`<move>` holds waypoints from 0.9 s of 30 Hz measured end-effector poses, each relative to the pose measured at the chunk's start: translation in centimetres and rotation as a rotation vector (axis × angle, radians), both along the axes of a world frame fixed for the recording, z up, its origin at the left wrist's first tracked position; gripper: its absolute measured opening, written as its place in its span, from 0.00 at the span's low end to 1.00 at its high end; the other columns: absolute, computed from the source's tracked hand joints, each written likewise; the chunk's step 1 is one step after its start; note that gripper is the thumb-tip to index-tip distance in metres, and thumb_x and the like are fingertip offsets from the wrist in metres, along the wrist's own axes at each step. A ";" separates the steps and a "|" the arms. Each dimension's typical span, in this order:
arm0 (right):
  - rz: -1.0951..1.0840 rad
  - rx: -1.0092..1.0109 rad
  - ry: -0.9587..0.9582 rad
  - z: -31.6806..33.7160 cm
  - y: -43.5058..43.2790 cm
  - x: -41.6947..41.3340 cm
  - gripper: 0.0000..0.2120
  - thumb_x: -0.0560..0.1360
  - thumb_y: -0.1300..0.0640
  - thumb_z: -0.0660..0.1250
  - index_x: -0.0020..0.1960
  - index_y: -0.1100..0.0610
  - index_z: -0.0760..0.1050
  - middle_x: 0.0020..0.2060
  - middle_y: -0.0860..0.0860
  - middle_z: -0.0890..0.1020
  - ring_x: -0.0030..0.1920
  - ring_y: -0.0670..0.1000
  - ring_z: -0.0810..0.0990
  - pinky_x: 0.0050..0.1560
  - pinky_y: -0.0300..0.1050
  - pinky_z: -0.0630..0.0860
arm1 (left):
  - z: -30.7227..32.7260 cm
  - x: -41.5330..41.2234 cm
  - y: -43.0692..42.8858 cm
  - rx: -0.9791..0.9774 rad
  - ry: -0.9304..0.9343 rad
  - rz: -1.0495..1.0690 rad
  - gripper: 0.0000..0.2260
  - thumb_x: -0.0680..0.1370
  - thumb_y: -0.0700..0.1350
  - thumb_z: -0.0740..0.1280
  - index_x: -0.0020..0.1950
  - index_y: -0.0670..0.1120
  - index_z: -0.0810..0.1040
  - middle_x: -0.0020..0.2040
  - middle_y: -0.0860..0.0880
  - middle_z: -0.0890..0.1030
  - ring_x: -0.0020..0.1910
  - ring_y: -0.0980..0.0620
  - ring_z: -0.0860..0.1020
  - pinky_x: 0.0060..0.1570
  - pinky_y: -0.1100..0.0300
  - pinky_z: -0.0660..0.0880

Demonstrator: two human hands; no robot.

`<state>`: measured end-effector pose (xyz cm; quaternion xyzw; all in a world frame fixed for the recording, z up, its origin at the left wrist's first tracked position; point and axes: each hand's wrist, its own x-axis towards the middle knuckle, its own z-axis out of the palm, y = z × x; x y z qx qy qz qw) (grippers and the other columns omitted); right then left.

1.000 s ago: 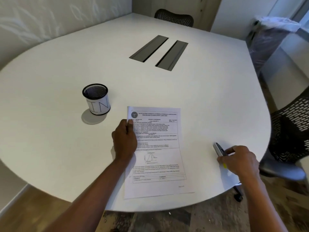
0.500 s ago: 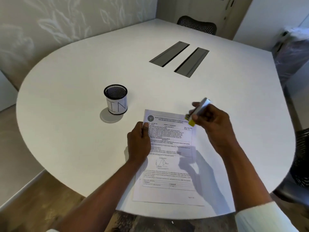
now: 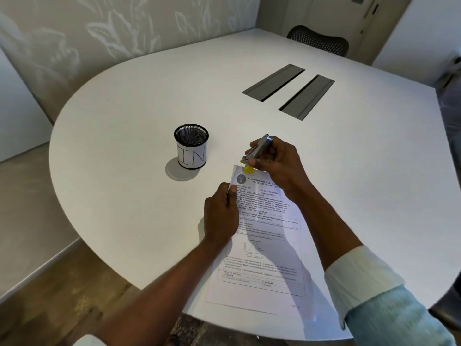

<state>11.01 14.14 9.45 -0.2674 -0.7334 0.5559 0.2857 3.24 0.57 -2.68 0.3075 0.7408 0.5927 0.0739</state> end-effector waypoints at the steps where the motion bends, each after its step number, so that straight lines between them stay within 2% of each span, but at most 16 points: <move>1: 0.009 -0.001 -0.004 0.0 0.0 -0.1 0.19 0.72 0.71 0.80 0.60 0.64 0.81 0.52 0.59 0.89 0.54 0.56 0.90 0.54 0.43 0.85 | 0.0 0.0 0.0 0.001 0.001 0.002 0.17 0.86 0.54 0.59 0.37 0.56 0.63 0.29 0.59 0.72 0.31 0.60 0.76 0.29 0.69 0.67; 3: 0.030 -0.007 -0.018 0.1 0.1 -0.4 0.18 0.72 0.70 0.80 0.60 0.63 0.81 0.51 0.58 0.90 0.53 0.55 0.90 0.55 0.45 0.85 | -0.2 -0.1 0.1 0.001 -0.001 0.006 0.17 0.86 0.55 0.59 0.37 0.55 0.63 0.28 0.57 0.72 0.29 0.55 0.73 0.28 0.64 0.65; 5: 0.049 -0.012 -0.037 0.2 0.1 -0.6 0.19 0.72 0.71 0.80 0.61 0.64 0.81 0.52 0.59 0.90 0.54 0.57 0.90 0.56 0.47 0.86 | -0.6 -0.3 0.2 0.003 0.011 0.009 0.17 0.86 0.55 0.59 0.38 0.54 0.64 0.28 0.54 0.71 0.28 0.51 0.69 0.32 0.49 0.68; 7: 0.066 -0.011 -0.059 0.3 0.1 -0.8 0.21 0.72 0.70 0.80 0.62 0.65 0.80 0.52 0.60 0.89 0.54 0.58 0.90 0.56 0.48 0.86 | -0.8 -0.3 0.3 0.004 -0.010 0.019 0.17 0.86 0.57 0.59 0.38 0.55 0.64 0.28 0.52 0.71 0.30 0.47 0.68 0.32 0.43 0.69; 11: 0.086 -0.003 -0.104 0.3 0.1 -1.1 0.19 0.72 0.70 0.80 0.60 0.62 0.81 0.52 0.60 0.89 0.54 0.57 0.90 0.59 0.53 0.86 | -1.1 -0.1 0.5 0.004 -0.099 0.023 0.17 0.83 0.62 0.58 0.37 0.57 0.65 0.31 0.57 0.75 0.31 0.48 0.66 0.33 0.37 0.71; 14: 0.078 -0.005 -0.114 0.0 -0.1 -1.5 0.17 0.71 0.70 0.81 0.56 0.59 0.81 0.50 0.59 0.90 0.52 0.56 0.90 0.59 0.52 0.85 | -1.3 -0.2 0.5 0.013 -0.128 0.022 0.17 0.83 0.64 0.58 0.38 0.57 0.66 0.32 0.57 0.76 0.31 0.48 0.68 0.33 0.36 0.72; 16: 0.070 -0.003 -0.111 -0.2 -0.2 -1.6 0.16 0.71 0.70 0.81 0.55 0.57 0.82 0.47 0.56 0.90 0.50 0.54 0.91 0.56 0.49 0.86 | -1.3 -0.3 0.5 0.023 -0.149 0.020 0.18 0.83 0.64 0.58 0.38 0.55 0.67 0.31 0.53 0.75 0.32 0.48 0.69 0.34 0.36 0.72; 20: 0.051 0.005 -0.104 -0.4 -0.2 -1.8 0.15 0.72 0.68 0.81 0.54 0.56 0.82 0.48 0.57 0.90 0.52 0.58 0.90 0.58 0.52 0.86 | -1.2 -0.2 0.5 0.017 -0.158 0.012 0.20 0.83 0.64 0.58 0.41 0.50 0.67 0.33 0.47 0.78 0.33 0.42 0.73 0.34 0.35 0.73; 23: 0.037 0.000 -0.103 -0.6 -0.2 -1.9 0.15 0.72 0.69 0.80 0.54 0.56 0.82 0.49 0.59 0.90 0.51 0.55 0.90 0.56 0.49 0.86 | -1.1 -0.2 0.5 0.006 -0.144 0.009 0.19 0.83 0.63 0.58 0.41 0.50 0.67 0.32 0.48 0.78 0.32 0.44 0.74 0.33 0.36 0.74; 25: 0.026 0.006 -0.105 -0.7 -0.2 -2.0 0.15 0.72 0.69 0.80 0.54 0.57 0.82 0.48 0.58 0.89 0.49 0.53 0.90 0.53 0.46 0.86 | -1.1 -0.2 0.5 -0.015 -0.141 -0.006 0.19 0.84 0.61 0.58 0.42 0.48 0.69 0.35 0.46 0.81 0.35 0.40 0.79 0.34 0.36 0.77; 27: 0.002 0.013 -0.096 -1.0 -0.2 -2.1 0.14 0.73 0.70 0.80 0.54 0.59 0.82 0.48 0.59 0.89 0.49 0.55 0.90 0.52 0.46 0.86 | -1.0 -0.2 0.4 -0.015 -0.116 -0.005 0.18 0.85 0.58 0.59 0.41 0.49 0.68 0.35 0.46 0.82 0.36 0.39 0.81 0.34 0.37 0.77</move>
